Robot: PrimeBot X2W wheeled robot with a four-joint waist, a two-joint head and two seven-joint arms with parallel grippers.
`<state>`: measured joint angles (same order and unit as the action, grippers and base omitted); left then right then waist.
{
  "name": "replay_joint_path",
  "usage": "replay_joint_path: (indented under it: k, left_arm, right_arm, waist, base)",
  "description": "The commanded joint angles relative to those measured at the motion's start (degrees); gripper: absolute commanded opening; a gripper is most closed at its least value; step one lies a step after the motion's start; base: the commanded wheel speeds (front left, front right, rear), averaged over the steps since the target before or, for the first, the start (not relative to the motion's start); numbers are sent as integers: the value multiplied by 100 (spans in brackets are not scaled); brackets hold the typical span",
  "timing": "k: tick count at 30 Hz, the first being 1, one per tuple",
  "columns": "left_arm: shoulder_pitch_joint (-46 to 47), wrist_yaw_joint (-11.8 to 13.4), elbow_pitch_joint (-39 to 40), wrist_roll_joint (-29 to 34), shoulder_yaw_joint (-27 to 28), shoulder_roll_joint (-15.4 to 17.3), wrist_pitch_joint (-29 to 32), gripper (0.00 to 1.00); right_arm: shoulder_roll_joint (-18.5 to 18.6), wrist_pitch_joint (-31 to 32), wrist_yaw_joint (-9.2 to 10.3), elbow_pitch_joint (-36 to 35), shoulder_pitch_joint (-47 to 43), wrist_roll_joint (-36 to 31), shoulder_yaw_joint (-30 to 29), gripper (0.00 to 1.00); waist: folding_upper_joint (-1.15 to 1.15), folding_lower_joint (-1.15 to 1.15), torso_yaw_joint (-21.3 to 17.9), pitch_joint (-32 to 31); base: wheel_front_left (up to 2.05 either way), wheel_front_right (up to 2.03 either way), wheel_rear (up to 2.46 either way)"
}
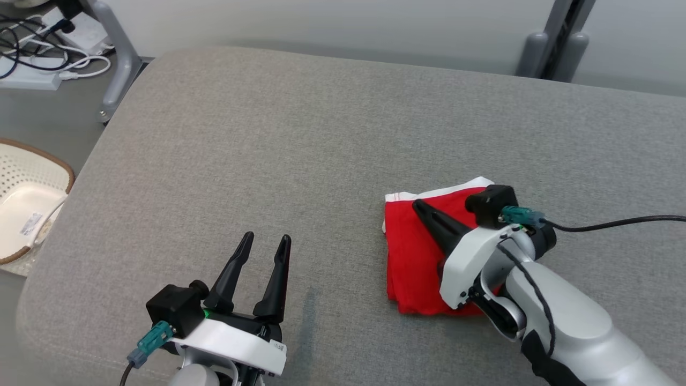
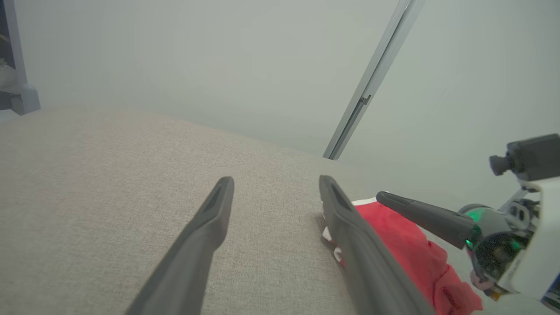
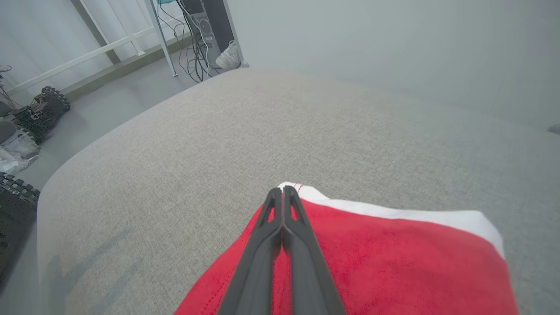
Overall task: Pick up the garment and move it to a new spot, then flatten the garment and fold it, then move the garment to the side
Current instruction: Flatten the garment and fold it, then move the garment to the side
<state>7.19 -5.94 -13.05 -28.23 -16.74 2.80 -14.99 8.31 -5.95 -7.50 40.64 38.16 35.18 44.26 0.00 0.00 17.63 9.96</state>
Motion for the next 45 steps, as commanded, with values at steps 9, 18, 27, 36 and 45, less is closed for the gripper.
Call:
replay_joint_path:
  k: [9, 18, 27, 36, 45]
  left_arm:
    - [-128, -46, 128, 195, 335, 25, -17, 100]
    - [-347, -77, 250, 314, 801, 27, -17, 100]
    - [-580, -108, 309, 452, 1030, 26, -17, 100]
    - [-658, -86, 282, 540, 1106, 24, -17, 100]
    - [-647, -90, 343, 539, 1158, 25, -17, 100]
  right_arm:
    - [634, -718, 1, -425, -109, -389, -802, 0]
    - [588, -931, 1, -1370, -1330, -1631, -2932, 0]
    - [-151, -933, 2, -2691, -2705, -2819, -4277, 0]
    - [-428, -933, 2, -3124, -3126, -3103, -4716, 100]
    - [-511, -933, 2, -3031, -3218, -3115, -4707, 100]
  waist:
    - [0, 0, -717, -461]
    - [0, 0, -1212, -687]
    - [0, 0, -1471, -729]
    - [0, 0, -1467, -667]
    - [0, 0, -1404, -624]
  base:
    - [0, 0, 0]
    - [0, 0, 0]
    - [0, 0, 0]
    - [0, 0, 0]
    - [0, 0, 0]
